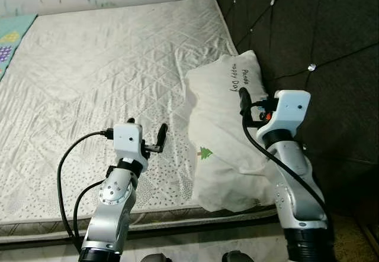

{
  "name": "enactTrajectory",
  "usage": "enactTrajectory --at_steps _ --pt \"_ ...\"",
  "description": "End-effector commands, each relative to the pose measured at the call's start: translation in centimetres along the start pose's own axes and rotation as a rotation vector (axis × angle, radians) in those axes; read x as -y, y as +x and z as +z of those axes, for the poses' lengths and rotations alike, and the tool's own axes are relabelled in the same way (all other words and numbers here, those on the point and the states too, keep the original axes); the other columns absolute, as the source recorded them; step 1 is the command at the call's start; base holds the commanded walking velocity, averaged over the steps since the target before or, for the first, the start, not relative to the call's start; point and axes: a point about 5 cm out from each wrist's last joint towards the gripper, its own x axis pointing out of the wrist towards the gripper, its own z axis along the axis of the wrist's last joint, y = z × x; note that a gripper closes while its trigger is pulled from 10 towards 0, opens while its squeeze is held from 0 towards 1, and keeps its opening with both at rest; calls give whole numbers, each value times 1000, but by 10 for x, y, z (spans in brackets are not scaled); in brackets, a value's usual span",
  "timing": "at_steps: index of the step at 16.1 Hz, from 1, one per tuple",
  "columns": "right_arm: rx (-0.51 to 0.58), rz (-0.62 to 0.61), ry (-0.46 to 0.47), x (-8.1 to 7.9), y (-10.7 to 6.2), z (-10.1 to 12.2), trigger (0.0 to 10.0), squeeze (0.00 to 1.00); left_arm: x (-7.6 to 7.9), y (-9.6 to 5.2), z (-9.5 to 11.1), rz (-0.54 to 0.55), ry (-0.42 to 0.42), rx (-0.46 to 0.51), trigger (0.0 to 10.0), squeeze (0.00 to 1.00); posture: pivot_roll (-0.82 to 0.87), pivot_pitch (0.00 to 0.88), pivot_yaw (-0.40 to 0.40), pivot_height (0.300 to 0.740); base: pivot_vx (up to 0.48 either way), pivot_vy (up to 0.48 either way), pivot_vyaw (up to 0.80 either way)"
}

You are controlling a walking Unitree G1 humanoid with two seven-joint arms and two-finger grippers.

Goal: Clean up the room

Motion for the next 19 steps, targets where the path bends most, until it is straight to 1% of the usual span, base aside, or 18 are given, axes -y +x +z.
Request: enactTrajectory --at_steps 1,3,5,6,7,9,11,14,17,19 --pt "0 -6 -4 -2 -2 0 10000 0 -4 -2 -1 21 -9 -12 10000 0 -35 188 60 740 0 0 0" --pt "0 20 -37 -5 -2 0 10000 0 -6 -4 -6 23 -19 -27 10000 0 -40 181 54 740 0 0 769" --pt "-3 10 -20 -2 -3 -1 10000 0 -5 -8 -8 9 -31 -33 10000 0 -40 173 51 740 0 0 738" --pt "-12 -7 -20 2 -4 -3 10000 0 -4 -9 -9 -2 -29 -36 10000 0 -38 172 45 740 0 0 475" --pt "-14 -11 -19 2 -4 -4 10000 0 -4 -10 -9 -4 -27 -36 10000 0 -36 169 43 740 0 0 0" --pt "-33 -22 -1 5 -7 -8 10000 0 -8 -12 -10 9 -23 -43 10000 0 -32 164 33 740 0 0 0" --pt "-42 -18 -10 8 -9 -11 10000 0 -11 -15 -12 17 -34 -52 10000 0 -30 161 34 740 0 0 0" --pt "-50 -48 -23 18 -12 -12 10000 0 -10 -17 -12 1 -49 -56 10000 0 -31 164 41 740 0 0 0" --pt "-64 -56 -19 19 -16 -16 10000 0 -11 -17 -14 0 -60 -68 10000 0 -38 161 46 740 0 0 0" --pt "-63 -53 -21 18 -14 -16 10000 0 -9 -14 -13 -10 -64 -65 10000 0 -38 156 44 740 0 298 0"
